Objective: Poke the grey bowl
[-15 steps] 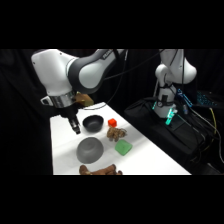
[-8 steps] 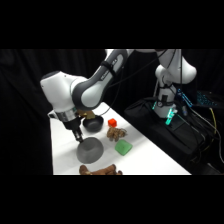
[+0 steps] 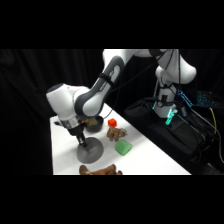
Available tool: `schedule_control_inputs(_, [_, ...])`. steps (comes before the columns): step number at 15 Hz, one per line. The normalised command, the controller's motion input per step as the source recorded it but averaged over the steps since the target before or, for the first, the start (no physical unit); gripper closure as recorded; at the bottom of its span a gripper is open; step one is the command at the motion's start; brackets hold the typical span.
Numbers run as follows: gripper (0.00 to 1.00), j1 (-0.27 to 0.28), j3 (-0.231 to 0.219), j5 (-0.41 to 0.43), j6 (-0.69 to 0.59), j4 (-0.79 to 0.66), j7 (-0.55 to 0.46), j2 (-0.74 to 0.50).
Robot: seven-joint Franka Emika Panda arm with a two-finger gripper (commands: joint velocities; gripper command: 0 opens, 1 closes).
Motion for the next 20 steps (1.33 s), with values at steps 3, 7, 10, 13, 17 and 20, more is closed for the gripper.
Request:
schedule_control_inputs(3, [1.0, -0.044, 0.034, 0.083, 0.05, -0.03, -0.15, -0.06])
schedule_control_inputs(7, [1.0, -0.028, 0.024, 0.071, -0.11, -0.3, -0.13, -0.4])
schedule_control_inputs(10, [1.0, -0.008, -0.006, 0.037, -0.11, -0.46, -0.11, -0.61])
schedule_control_inputs(13, [0.73, -0.01, -0.019, 0.02, -0.18, -0.44, -0.14, -0.62])
schedule_control_inputs(17, [0.31, 0.009, -0.037, -0.01, -0.17, -0.42, -0.11, -0.6])
schedule_control_inputs(20, [0.0, 0.024, -0.052, -0.035, -0.08, -0.4, -0.07, -0.57])
